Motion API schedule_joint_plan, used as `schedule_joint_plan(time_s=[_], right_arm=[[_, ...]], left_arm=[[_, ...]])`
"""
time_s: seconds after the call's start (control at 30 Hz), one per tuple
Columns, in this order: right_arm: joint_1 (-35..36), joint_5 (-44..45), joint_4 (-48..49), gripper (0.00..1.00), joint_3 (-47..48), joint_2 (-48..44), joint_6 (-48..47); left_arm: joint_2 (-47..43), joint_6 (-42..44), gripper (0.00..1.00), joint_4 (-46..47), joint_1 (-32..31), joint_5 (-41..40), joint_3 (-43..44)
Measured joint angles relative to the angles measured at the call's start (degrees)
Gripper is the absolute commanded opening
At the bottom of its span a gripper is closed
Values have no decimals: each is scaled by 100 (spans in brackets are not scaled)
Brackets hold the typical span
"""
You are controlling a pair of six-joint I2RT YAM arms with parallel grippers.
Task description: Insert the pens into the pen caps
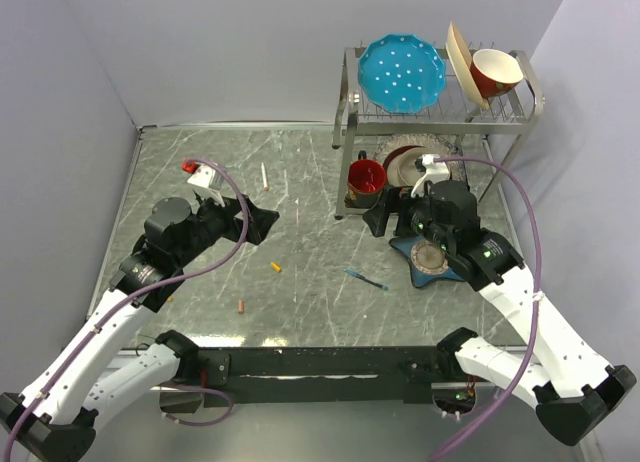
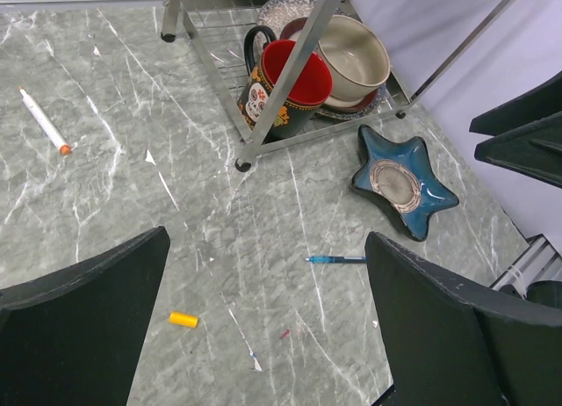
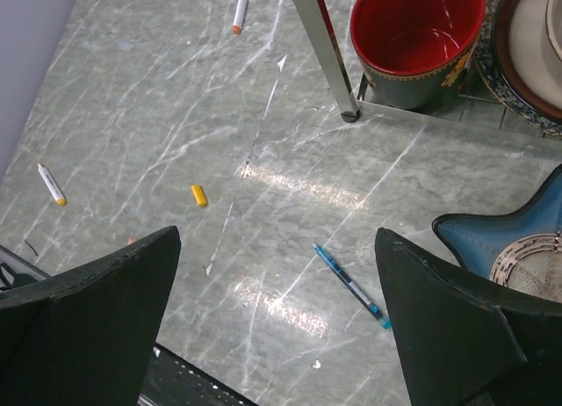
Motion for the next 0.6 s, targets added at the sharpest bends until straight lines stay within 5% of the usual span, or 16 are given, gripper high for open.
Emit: schedule_joint_plan(time_s=[0.27,0.6], right_arm=[[0,323,-44,98,-33,24,-243],[142,581,184,49,-278,1390,-1325]], left_arm=[[-39,46,99,-46,0,-122,0],[-973,87,99,59,0,-686,-162]])
